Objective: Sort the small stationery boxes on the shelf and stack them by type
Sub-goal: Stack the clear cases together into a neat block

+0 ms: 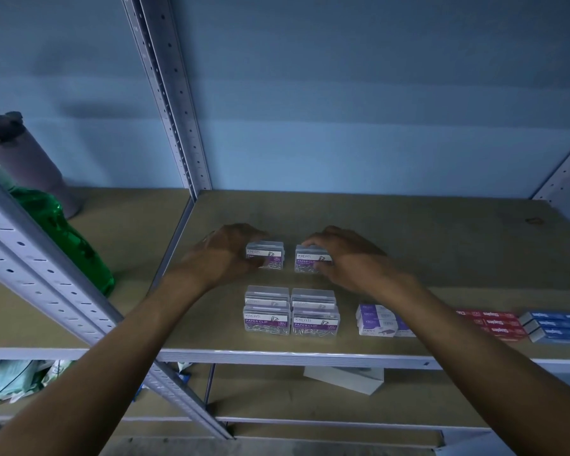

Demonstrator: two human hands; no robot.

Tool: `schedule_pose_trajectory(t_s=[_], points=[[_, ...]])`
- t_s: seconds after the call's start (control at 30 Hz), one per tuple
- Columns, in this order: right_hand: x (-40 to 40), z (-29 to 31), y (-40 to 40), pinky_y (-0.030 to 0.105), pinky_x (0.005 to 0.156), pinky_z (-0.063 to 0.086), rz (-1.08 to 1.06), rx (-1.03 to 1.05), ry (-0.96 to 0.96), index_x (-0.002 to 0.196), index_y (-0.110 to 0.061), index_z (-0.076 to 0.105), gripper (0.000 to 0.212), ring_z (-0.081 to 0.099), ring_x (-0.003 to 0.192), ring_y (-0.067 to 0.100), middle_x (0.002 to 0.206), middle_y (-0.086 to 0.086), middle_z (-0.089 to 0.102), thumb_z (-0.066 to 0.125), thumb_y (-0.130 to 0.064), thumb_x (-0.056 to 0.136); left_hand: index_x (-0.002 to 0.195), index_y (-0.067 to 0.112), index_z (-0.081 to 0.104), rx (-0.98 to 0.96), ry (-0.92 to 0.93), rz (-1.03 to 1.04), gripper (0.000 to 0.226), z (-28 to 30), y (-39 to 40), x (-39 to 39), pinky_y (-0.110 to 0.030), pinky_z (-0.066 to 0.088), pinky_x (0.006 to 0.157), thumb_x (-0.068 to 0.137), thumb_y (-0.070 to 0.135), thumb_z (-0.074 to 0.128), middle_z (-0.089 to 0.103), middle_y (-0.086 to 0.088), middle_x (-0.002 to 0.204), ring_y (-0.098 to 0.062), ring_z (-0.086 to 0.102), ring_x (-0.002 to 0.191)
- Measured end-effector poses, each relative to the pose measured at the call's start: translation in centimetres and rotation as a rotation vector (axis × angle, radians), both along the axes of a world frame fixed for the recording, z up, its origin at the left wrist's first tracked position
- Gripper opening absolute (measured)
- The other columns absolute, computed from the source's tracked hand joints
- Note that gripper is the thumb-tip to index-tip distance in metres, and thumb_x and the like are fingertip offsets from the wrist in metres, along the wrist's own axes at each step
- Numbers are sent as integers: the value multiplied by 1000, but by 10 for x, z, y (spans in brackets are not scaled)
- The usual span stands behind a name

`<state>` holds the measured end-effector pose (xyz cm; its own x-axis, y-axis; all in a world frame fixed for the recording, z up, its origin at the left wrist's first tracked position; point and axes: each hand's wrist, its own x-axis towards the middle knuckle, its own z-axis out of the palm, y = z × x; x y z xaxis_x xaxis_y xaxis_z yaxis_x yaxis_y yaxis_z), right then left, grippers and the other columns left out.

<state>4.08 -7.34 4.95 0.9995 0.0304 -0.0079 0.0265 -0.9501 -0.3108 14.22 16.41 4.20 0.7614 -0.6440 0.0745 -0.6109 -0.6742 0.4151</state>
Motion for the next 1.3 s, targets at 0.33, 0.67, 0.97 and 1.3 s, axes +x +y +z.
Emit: schedule_pose_trajectory(t_s=[0.33,0.67,0.97,1.3], points=[[1,1,-4,31,90,52,-22,115,-41,122,-31,71,35,63,110,20,125,0,67,69,-11,93,112,26,72,-86,3,38,25,-7,-3,1,-19,47,68,86,23,71,69,4,117,-11,63,83],[-25,11,3,16,80,48,100,119,-118,120,-31,73,31,59,89,2,119,-5,72,71,-17,93,111,33,71,-102,-67,-98,25,16,12,-38,-28,57,74,87,27,70,70,12,111,-4,65,83],[-43,13,11,17,83,49,111,173,-62,118,-27,74,24,66,103,10,119,-7,72,69,-26,95,113,44,67,-112,57,-158,28,7,19,-49,-28,55,76,89,29,67,70,18,104,0,63,89],[-47,8,5,28,95,53,97,182,34,129,-31,67,32,64,108,7,129,-9,68,64,-33,97,114,42,66,-85,181,-100,25,5,20,-53,-24,55,83,90,43,62,67,20,112,7,61,95]])
